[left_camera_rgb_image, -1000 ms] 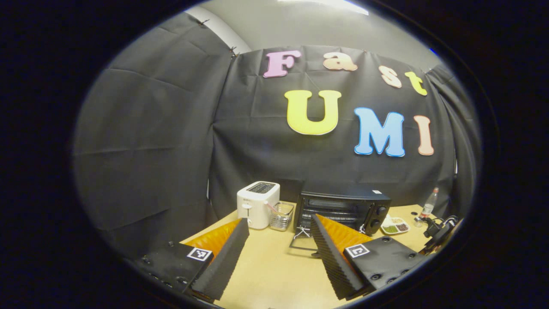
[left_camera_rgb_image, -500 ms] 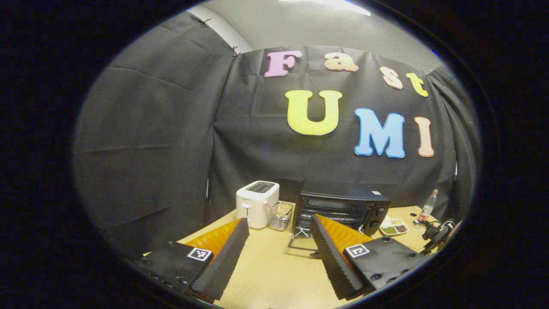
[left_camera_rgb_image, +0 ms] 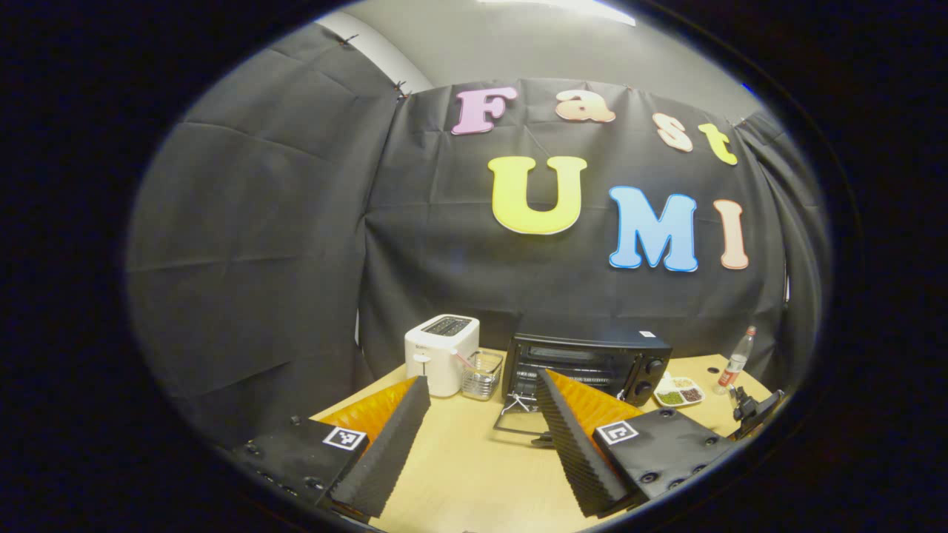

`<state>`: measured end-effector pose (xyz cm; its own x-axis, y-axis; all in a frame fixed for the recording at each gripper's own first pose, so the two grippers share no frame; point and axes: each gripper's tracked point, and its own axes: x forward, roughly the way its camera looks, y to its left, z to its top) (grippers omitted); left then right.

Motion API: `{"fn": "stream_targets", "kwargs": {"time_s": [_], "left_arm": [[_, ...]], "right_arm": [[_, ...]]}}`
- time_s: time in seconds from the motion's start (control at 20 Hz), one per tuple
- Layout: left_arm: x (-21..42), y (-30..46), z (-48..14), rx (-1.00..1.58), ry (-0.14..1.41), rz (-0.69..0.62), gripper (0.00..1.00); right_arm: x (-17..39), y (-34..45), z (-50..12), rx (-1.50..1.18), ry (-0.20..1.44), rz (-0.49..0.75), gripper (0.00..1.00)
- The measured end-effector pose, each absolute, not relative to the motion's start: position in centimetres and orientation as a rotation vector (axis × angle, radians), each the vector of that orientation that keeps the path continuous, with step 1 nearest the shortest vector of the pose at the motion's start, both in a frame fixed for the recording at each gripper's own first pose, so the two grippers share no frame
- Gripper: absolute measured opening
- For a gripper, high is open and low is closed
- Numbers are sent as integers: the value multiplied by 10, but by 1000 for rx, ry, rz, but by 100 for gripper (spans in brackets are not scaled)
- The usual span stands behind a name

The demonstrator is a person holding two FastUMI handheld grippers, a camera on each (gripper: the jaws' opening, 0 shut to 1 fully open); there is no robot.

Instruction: Open the electric oven with the left hand, put the food in, and close the electric oven.

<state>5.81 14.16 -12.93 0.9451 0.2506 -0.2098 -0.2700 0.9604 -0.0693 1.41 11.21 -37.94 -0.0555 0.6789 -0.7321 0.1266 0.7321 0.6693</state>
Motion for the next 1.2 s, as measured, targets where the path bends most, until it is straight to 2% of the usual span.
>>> {"fn": "stream_targets", "kwargs": {"time_s": [0.55, 0.65, 0.8, 0.85, 0.9, 1.0, 1.05, 1.1, 1.2], "left_arm": [[76, 134, -121, -93, 179, 235, 91], [79, 136, -123, -98, 177, 234, 100], [83, 141, -124, -105, 178, 228, 93], [85, 142, -125, -106, 180, 225, 96], [86, 144, -125, -107, 179, 224, 93], [91, 148, -125, -112, 174, 218, 97], [94, 150, -126, -113, 172, 215, 91], [97, 152, -126, -114, 170, 212, 100], [100, 159, -127, -113, 168, 206, 98]], "right_arm": [[47, 113, -324, 930, 1438, 430, 0], [61, 128, -315, 960, 1394, 394, 1], [84, 143, -299, 1004, 1327, 329, 0], [92, 149, -295, 1020, 1307, 309, 0], [99, 156, -290, 1039, 1286, 293, 1], [113, 170, -283, 1069, 1241, 260, 0], [118, 177, -281, 1081, 1226, 241, 0], [122, 183, -281, 1092, 1216, 219, 1], [131, 194, -281, 1116, 1198, 175, 0]]}}
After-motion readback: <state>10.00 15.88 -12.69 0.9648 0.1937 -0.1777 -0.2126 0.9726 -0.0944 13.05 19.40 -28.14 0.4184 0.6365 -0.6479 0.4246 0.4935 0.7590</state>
